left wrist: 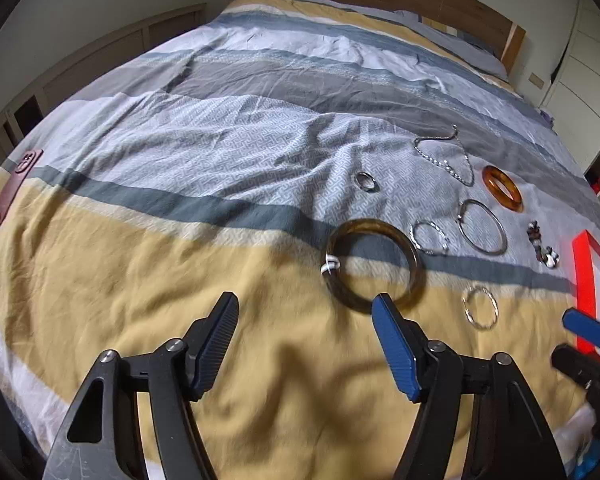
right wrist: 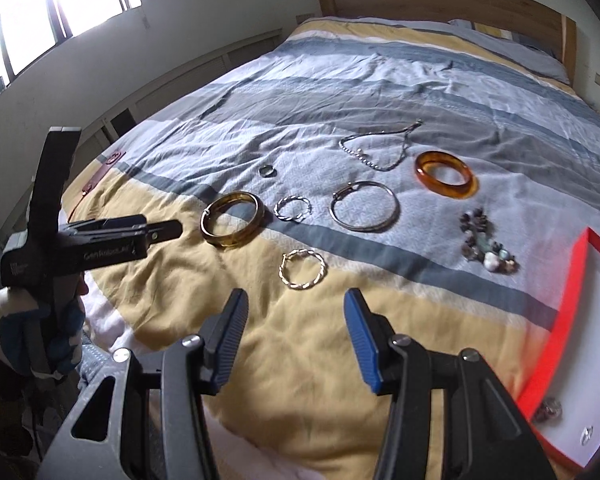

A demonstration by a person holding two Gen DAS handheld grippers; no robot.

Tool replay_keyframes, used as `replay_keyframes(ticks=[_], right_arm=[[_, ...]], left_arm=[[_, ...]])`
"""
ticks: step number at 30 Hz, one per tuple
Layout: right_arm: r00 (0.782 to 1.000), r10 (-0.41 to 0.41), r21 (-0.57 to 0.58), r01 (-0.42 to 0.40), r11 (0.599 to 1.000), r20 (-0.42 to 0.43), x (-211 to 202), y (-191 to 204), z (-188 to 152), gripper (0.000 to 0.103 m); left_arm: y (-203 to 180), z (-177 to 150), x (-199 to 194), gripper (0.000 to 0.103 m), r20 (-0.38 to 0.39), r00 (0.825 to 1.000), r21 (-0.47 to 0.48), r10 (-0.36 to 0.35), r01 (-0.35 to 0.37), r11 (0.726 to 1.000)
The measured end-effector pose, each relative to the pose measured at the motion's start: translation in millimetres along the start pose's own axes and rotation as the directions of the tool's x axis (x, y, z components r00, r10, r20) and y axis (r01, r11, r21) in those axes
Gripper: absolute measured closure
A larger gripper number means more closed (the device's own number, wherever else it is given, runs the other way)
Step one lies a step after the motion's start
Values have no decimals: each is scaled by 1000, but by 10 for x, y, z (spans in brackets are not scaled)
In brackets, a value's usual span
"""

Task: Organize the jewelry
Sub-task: 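Grasp the brown tortoiseshell bangle with the left tool while the right tool grasps the twisted silver hoop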

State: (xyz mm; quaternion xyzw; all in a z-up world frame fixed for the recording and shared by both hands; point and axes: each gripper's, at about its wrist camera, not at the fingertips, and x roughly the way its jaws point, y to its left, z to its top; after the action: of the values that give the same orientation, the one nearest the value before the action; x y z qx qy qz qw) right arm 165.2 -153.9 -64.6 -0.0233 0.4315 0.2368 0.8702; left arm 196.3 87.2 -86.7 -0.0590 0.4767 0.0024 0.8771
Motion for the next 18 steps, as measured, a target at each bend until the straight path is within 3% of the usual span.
replay_keyframes(ticks=[5,8,15,18], right_arm=[[1000,0,-7,0,1000,-30,291,-9,76,55],[999,-7,-13,6,1000,-54,464,-24,97,55],[994,-21,-3,21,1000,-109,817,-85,95,55],[994,-26,0,26,1000,-107,865,-78,88,58]], left_arm=[[-56,166,228,46,-15,1000,9,-5,5,1000],[-86,209,405,60,-50,999,17,-1,2,1000],[-239,182,723,62,-77,992,63,95,-91,994],[-329,166,742,72,-51,991,100,126,-120,988]])
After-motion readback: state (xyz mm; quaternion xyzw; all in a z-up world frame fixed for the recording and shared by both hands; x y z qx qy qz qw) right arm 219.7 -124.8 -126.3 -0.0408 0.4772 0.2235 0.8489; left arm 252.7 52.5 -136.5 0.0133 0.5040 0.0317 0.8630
